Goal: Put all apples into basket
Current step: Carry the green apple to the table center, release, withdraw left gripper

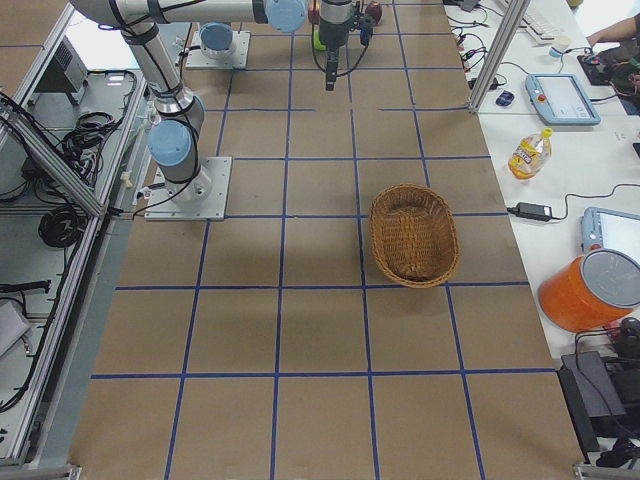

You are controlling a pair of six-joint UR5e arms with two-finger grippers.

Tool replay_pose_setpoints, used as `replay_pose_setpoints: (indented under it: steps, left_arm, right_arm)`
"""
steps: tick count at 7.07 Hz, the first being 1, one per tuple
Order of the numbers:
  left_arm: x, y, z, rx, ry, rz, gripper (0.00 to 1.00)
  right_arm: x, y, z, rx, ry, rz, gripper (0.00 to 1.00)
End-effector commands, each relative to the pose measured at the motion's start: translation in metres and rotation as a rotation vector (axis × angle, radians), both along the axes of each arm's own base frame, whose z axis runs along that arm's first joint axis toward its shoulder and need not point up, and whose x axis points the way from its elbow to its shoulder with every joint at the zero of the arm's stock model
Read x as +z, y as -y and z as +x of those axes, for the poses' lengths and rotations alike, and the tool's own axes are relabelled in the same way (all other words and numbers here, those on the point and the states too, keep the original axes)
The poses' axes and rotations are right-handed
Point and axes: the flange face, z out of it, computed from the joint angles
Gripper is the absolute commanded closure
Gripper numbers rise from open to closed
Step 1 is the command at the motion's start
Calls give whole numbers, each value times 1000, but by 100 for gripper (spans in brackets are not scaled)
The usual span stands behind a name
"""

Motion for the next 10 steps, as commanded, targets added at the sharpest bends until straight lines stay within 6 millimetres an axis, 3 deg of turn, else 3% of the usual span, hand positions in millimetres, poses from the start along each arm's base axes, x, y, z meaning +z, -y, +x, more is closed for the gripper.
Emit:
replay_pose_setpoints:
  steps: [1,2,3,4,5,6,8,9,10]
  left_arm:
    - [17,12,-4,52,15,-31,90]
    - [42,30,-17,136,15,-31,89]
    - [75,54,-47,195,-28,-31,89]
    - [93,63,-89,247,-6,-32,89]
    - [97,64,-149,303,-16,-50,89]
    - [95,69,-205,363,-29,-123,88]
    - [52,51,-327,427,-41,-211,88]
    - [20,43,-355,424,-24,-205,88]
    - [8,42,-366,409,-25,-206,86]
  right_arm:
    - [0,0,0,0,0,4,0]
    - [-1,-1,0,0,0,7,0]
    - [-1,-1,1,2,0,7,0]
    - [-2,-1,0,0,0,9,0]
    - [-3,-1,0,0,-1,10,0]
    - [-3,-1,0,0,0,9,0]
    - [-3,-1,0,0,0,10,0]
    - [-2,-1,-1,-1,-1,9,0]
    - [-4,-1,-2,-4,-3,12,0]
